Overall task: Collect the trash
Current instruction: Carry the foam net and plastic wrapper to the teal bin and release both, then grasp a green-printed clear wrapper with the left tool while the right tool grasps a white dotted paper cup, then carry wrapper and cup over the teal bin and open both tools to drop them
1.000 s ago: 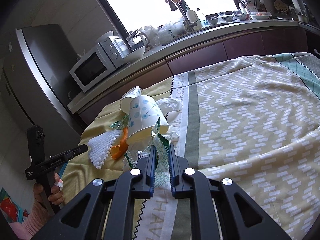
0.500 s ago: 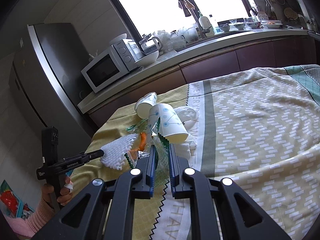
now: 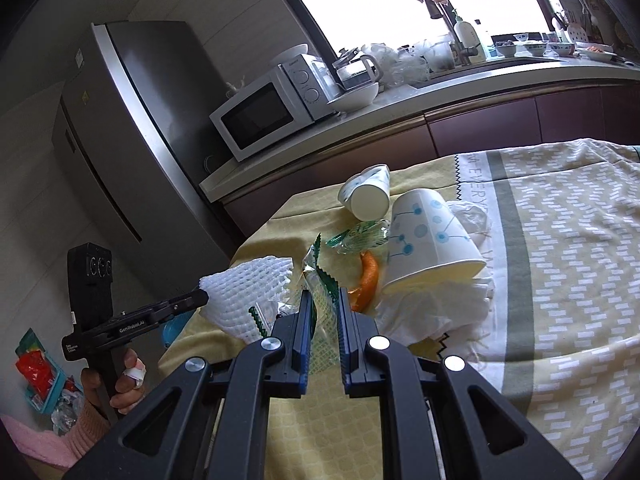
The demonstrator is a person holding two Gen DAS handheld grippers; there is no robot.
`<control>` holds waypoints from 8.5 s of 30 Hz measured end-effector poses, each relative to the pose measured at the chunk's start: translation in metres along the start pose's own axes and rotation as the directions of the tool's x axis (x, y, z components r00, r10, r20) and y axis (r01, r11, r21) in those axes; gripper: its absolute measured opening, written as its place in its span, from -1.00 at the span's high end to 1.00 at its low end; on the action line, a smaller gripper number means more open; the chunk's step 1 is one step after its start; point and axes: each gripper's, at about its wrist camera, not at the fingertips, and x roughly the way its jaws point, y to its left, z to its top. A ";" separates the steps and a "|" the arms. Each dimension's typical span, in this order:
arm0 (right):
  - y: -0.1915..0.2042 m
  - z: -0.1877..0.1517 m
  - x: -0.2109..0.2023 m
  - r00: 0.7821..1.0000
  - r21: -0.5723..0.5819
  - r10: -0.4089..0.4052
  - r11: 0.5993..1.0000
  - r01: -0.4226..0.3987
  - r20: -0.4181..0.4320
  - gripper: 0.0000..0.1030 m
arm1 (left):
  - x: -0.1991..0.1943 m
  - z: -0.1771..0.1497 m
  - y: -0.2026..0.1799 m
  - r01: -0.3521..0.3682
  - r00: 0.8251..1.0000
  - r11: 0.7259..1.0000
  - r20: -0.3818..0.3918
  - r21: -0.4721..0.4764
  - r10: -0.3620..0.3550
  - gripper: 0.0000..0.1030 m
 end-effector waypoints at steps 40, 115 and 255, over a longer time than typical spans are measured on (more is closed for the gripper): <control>0.188 0.005 0.178 0.913 -0.256 0.242 0.908 -0.332 -0.328 0.79 | -0.162 -0.059 0.194 -0.336 0.911 0.867 0.107 -0.368 0.398 0.90; 0.223 -0.006 0.268 0.858 -0.188 0.238 0.916 -0.353 -0.455 0.05 | -0.087 -0.056 0.193 -0.315 0.934 0.870 0.038 -0.379 0.355 0.38; 0.113 0.015 0.139 0.956 -0.163 0.133 0.970 -0.180 -0.263 0.25 | -0.079 -0.055 0.107 -0.147 0.987 0.956 0.018 -0.255 0.157 0.70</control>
